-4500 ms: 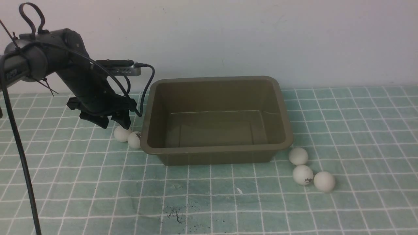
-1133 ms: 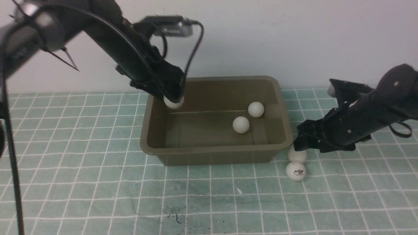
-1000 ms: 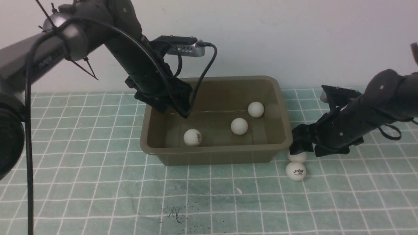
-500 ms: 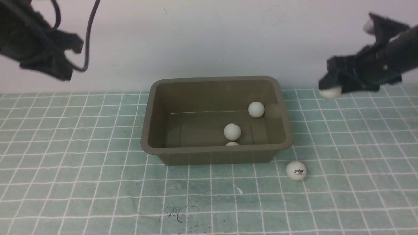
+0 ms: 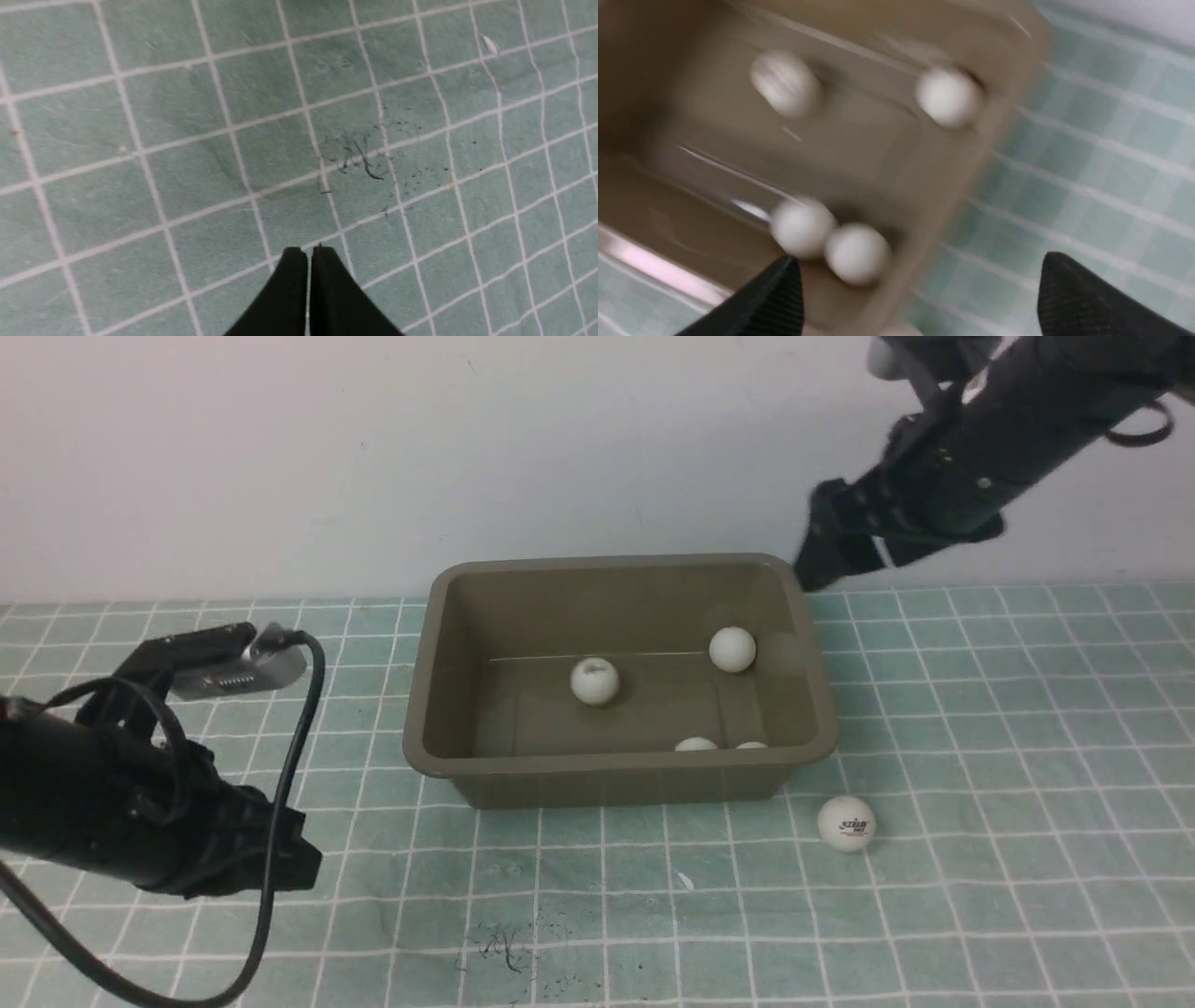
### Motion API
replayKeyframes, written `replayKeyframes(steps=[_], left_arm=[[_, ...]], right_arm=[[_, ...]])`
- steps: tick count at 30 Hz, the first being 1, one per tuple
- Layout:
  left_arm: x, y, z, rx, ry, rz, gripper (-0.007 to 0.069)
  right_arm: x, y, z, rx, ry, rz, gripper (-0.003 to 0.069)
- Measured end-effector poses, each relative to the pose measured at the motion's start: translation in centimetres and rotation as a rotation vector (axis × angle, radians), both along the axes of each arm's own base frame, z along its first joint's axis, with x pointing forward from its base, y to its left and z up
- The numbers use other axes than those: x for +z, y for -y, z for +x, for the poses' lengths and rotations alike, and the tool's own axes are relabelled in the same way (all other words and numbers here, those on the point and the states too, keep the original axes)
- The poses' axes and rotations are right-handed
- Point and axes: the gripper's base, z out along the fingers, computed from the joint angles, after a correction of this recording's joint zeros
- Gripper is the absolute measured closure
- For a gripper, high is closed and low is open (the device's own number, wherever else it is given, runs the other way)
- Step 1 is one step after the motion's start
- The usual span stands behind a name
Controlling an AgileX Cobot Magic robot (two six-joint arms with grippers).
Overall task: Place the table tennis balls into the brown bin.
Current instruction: 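Reach for and grasp a ping pong ball on the table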
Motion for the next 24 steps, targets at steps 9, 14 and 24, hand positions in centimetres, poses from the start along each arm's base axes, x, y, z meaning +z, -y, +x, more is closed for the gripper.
replayKeyframes(steps=[9, 14, 24], left_arm=[[0.3, 0.3, 0.1, 0.000, 0.057, -0.038, 0.0629], [0.3, 0.3, 0.1, -0.005, 0.062, -0.035, 0.0629], [0.4, 0.3, 0.1, -0.005, 0.061, -0.037, 0.0629]], right_arm=[[-8.5, 1.4, -4.0, -0.056, -0.191, 0.024, 0.0153], [-13.2, -1.1, -4.0, -0.009, -0.177, 0.035, 0.0143], [-11.9, -1.0, -4.4, -0.009, -0.163, 0.031, 0.0296]])
